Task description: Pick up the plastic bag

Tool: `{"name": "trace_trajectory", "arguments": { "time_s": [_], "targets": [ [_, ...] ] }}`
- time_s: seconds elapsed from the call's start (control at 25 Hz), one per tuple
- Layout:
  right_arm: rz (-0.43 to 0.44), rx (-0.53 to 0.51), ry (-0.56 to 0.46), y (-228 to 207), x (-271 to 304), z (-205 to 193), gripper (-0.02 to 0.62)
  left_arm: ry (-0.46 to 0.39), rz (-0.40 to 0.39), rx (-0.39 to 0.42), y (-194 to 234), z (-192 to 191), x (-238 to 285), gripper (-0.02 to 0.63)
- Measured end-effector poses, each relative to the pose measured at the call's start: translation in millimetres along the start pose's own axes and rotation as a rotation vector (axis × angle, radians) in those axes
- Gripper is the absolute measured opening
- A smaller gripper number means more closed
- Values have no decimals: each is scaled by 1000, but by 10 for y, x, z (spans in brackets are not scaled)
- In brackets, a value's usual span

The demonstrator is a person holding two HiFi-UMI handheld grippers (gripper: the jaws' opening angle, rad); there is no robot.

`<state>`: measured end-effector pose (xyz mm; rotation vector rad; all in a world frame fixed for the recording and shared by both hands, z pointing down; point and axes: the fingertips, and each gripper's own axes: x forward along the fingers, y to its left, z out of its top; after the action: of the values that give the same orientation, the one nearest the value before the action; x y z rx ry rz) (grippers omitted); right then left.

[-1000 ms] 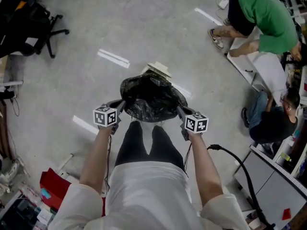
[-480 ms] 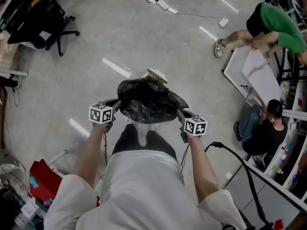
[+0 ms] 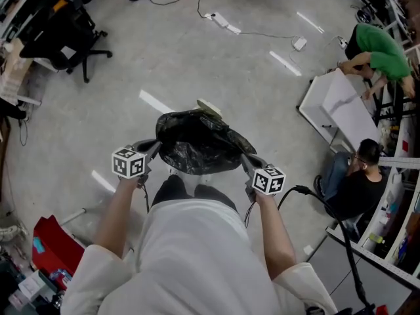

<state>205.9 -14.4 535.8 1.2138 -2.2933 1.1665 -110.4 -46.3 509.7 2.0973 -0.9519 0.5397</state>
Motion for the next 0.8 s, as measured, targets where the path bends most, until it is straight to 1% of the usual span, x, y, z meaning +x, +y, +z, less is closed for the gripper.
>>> {"name": "trace_trajectory", "arguments": {
  "time_s": [0.16, 0.36, 0.6, 0.8],
  "targets": [
    [2, 7, -48, 120, -168, 59, 3, -30, -21, 4, -98, 70, -179, 6],
    [-4, 5, -116, 321, -405, 155, 3, -53, -48, 34, -228, 135, -430, 6],
    [-53, 9, -191, 528, -597, 141, 3, -61, -105, 82, -305, 146, -651, 6],
    [-103, 26, -244, 766, -752, 63, 3, -58, -132, 125, -293, 167, -879, 6]
  ]
}}
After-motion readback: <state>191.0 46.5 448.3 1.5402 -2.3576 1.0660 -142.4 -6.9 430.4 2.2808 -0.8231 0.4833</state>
